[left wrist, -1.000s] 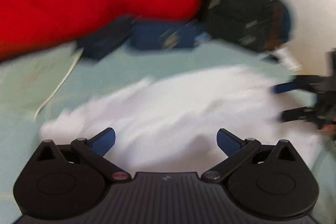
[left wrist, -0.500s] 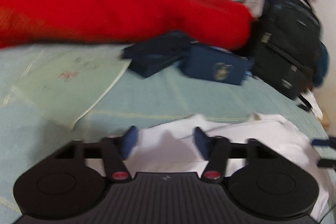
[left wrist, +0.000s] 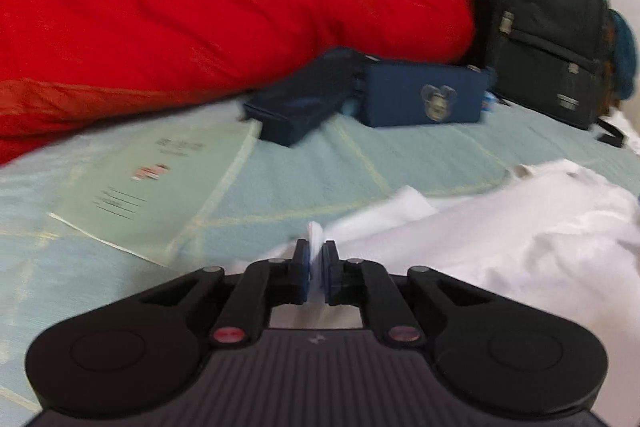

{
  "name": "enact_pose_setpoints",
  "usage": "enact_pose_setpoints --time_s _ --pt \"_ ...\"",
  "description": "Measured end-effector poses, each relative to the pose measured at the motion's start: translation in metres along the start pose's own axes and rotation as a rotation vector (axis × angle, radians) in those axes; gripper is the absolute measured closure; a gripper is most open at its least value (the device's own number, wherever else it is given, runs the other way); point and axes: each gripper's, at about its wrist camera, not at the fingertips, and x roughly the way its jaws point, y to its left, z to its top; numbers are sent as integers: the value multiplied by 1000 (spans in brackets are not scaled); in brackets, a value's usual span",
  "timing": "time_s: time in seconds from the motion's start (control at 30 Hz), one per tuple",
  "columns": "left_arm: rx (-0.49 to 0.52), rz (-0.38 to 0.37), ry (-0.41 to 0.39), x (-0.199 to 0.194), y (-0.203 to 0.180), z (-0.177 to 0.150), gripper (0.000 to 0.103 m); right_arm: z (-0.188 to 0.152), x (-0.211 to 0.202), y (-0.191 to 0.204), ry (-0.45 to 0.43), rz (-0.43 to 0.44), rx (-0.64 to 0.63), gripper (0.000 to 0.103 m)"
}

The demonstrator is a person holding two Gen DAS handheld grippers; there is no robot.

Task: Fold clothes
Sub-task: 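Grasp the shirt hem with the left gripper while the right gripper grasps beside it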

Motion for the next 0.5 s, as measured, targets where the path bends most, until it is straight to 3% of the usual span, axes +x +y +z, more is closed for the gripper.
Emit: enact_pose_setpoints --time_s 0.13,0.27,0.4,0.5 --pt "-23 -22 45 12 7 -1 101 9 4 -7 -19 -16 40 0" --pt "-1 -7 14 -3 6 1 96 17 6 -10 -31 -4 61 8" --pt "27 -68 -46 -29 -4 5 93 25 13 -19 -3 -32 120 39" --pt "42 -175 3 -29 -15 -3 88 26 23 -41 28 -42 254 42"
